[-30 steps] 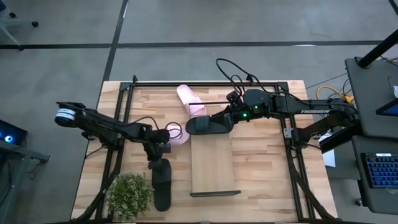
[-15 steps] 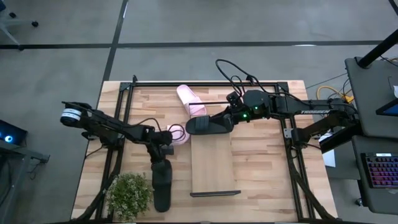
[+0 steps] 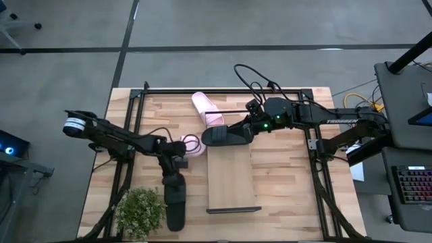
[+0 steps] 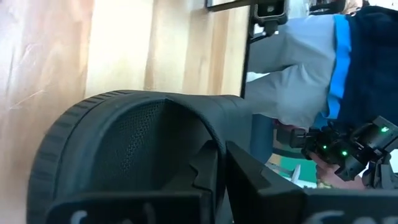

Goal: Pick and place slides into the shelf
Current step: Put the black slide on the shelf

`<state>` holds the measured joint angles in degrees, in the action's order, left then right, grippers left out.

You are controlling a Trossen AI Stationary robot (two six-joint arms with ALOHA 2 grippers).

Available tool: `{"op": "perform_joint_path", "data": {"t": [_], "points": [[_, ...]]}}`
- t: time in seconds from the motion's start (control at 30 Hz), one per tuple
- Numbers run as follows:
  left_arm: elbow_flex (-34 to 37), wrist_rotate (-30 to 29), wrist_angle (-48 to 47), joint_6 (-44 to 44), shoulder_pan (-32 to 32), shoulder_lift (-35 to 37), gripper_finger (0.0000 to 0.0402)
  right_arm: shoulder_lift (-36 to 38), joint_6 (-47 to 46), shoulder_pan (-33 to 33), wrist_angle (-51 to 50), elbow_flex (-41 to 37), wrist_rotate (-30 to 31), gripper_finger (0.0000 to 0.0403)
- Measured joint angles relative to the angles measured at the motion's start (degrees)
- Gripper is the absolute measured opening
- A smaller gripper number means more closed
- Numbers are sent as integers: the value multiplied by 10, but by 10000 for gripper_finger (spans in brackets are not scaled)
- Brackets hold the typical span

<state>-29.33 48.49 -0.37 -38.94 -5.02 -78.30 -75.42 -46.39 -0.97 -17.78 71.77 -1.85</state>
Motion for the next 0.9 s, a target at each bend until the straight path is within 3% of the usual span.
{"op": "perform_joint_path", "data": {"t": [0.47, 0.9], "points": [[0, -46, -1, -45, 0, 108, 1, 0, -5, -2, -24, -2, 24, 144], [4, -165, -22, -120, 2, 243, 0, 10, -10, -2, -47, -2, 41, 160]]}}
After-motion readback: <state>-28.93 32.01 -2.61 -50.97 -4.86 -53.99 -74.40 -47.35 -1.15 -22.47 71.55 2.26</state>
